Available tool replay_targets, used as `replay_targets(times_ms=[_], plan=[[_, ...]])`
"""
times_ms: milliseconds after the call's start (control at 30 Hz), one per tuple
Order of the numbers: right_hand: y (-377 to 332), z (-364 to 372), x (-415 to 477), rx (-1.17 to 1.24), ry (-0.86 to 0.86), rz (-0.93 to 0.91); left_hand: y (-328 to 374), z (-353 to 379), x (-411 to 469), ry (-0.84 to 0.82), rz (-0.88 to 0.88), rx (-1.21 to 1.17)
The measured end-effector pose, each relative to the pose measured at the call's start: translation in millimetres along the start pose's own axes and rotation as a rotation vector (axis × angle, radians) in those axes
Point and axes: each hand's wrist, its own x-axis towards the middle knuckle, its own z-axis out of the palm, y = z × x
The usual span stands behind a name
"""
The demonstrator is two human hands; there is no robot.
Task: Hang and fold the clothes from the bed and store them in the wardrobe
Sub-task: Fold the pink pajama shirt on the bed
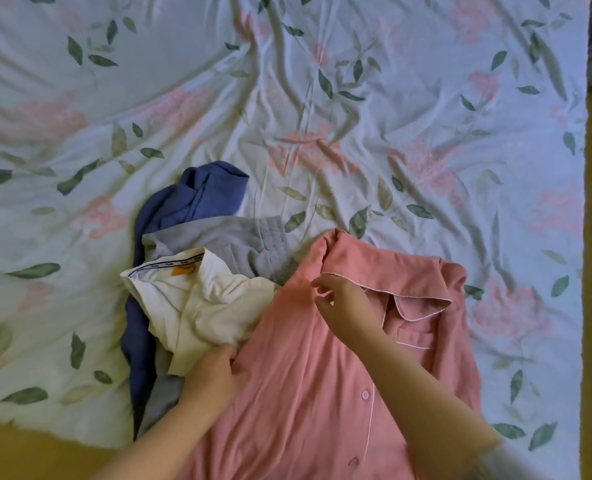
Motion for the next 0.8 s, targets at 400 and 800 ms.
replay_targets(times_ms=[400,800], plan=[[-12,19,36,-0.631,-0.197,-0.228,-33,7,-13,-0.124,0.018,-0.105],[-46,10,40,-0.364,0.076,-0.249,-48,-80,-7,0.225,0.075,-0.279]])
